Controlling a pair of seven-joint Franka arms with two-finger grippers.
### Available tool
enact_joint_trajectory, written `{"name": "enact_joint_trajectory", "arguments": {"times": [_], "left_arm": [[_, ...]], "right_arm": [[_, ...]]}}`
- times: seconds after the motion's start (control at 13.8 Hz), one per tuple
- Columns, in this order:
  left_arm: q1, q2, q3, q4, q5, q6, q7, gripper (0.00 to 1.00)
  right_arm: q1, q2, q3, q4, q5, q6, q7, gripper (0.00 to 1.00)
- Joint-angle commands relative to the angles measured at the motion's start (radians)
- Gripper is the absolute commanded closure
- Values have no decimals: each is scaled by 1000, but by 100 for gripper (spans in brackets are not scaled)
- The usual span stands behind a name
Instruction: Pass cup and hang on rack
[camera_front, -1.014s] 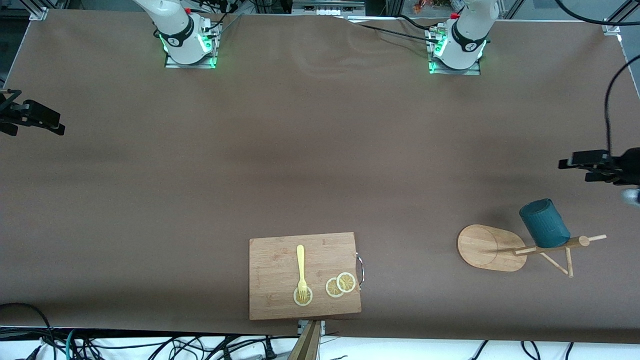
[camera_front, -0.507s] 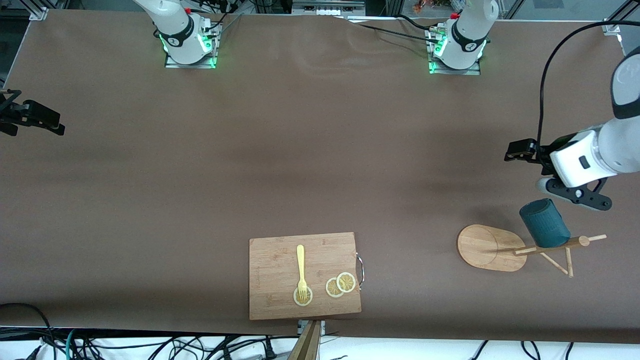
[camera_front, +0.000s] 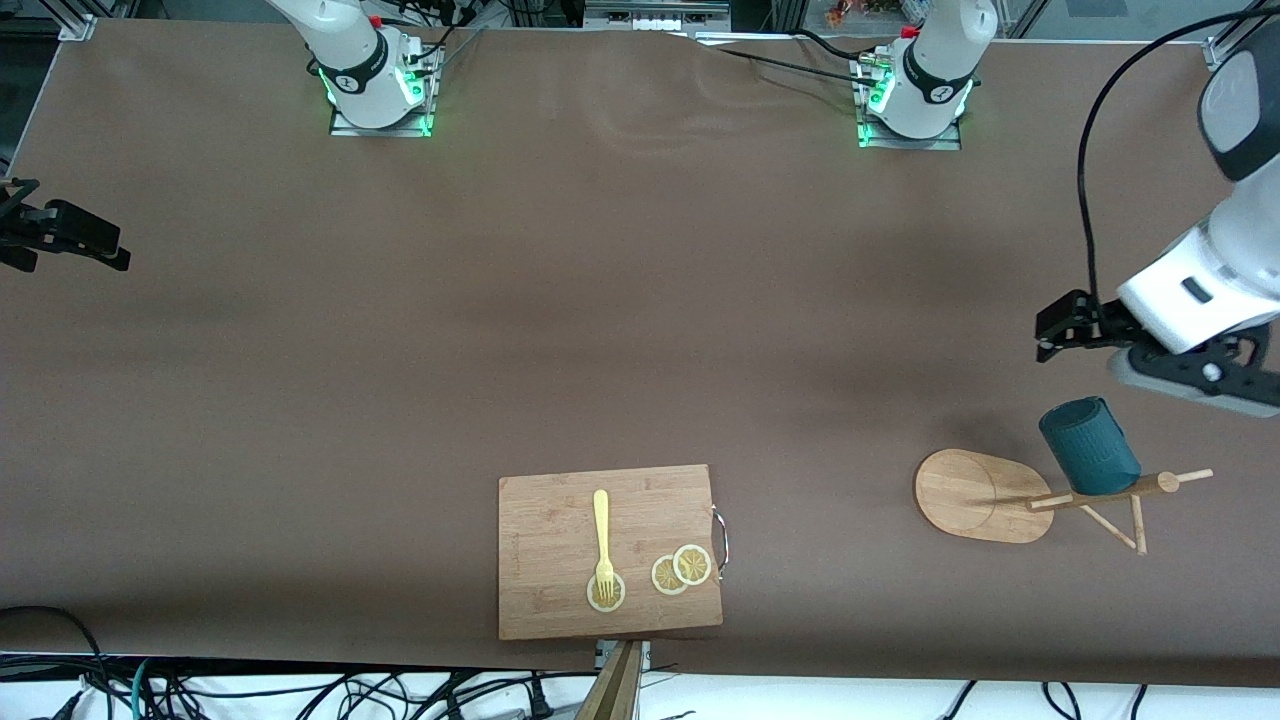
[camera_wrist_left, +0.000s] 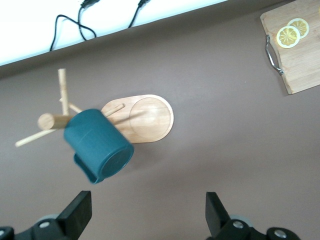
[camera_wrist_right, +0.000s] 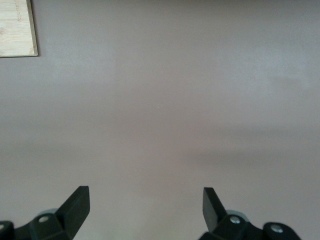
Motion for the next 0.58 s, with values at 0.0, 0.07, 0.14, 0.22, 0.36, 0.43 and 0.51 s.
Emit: {"name": "enact_joint_trajectory", "arguments": {"times": [0.0, 0.07, 0.14, 0.22, 0.36, 0.43, 0.51], "left_arm": [[6, -212, 21, -294, 34, 57, -19, 0], [10, -239, 21, -339, 34, 65, -7, 0], [6, -239, 21, -338, 34, 62, -4, 0], [4, -238, 21, -337, 34, 62, -2, 0], [-2, -238, 21, -337, 34, 59, -7, 0], [-5, -238, 21, -335, 34, 59, -7, 0], [-6, -236, 21, -334, 34, 59, -9, 0]], "right_arm": [[-13, 5, 4, 17, 19, -4, -13, 0], [-13, 5, 4, 17, 19, -4, -14, 0], [-13, 5, 5, 17, 19, -2, -16, 0], [-13, 4, 4, 17, 19, -4, -16, 0], [-13, 5, 4, 17, 19, -4, -17, 0], [-13, 5, 5, 17, 19, -4, -16, 0], [-11, 5, 5, 17, 19, -4, -17, 0]]}}
